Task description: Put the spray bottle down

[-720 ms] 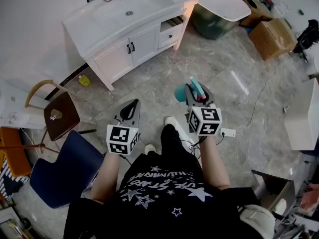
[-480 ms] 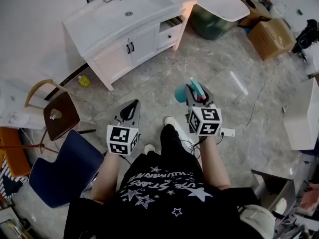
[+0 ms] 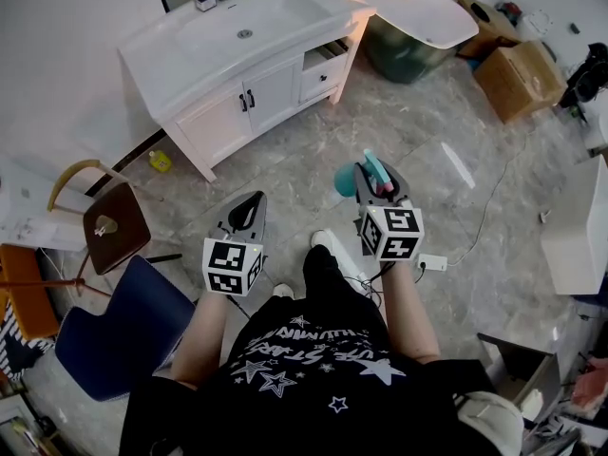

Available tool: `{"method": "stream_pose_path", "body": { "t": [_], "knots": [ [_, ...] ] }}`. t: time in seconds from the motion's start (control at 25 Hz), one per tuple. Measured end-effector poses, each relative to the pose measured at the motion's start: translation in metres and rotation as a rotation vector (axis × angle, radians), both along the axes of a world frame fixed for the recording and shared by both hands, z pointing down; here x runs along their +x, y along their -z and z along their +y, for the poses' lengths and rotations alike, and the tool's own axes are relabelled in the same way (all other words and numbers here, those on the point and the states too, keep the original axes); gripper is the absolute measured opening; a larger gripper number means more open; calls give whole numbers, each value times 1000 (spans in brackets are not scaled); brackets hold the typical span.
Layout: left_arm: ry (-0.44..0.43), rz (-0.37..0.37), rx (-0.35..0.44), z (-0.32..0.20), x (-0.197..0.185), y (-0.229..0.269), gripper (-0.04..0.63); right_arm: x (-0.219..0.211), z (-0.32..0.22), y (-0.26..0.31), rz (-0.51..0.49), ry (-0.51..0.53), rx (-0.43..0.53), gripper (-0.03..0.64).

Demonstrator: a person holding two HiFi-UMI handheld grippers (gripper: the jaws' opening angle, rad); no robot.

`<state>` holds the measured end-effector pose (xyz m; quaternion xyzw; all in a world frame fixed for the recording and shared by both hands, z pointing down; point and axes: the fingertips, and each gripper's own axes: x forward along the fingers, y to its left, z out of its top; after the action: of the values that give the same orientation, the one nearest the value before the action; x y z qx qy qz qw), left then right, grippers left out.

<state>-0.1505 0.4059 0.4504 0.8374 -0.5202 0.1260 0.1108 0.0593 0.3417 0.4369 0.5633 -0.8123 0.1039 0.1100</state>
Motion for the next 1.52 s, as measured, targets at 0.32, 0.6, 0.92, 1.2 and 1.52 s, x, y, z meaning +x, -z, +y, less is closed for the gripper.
{"method": "stream_pose_path", "body": {
  "t": [0.32, 0.6, 0.92, 1.2, 1.52],
  "knots": [
    [26, -22, 2, -91, 37, 3, 15, 49, -93, 1, -55, -24, 12, 158],
    [61, -37, -1, -187, 87, 5, 15, 96, -201, 1, -88, 14, 4, 158],
    [69, -52, -24, -243, 120, 1, 15, 128, -261, -11, -109, 22, -20, 158],
    [62, -56, -22, -306, 121, -5, 15, 136, -315, -27, -112, -5, -39, 158],
    [27, -20, -23, -402, 129, -15, 15, 141, -400, -27, -81, -28, -33, 158]
  ]
}}
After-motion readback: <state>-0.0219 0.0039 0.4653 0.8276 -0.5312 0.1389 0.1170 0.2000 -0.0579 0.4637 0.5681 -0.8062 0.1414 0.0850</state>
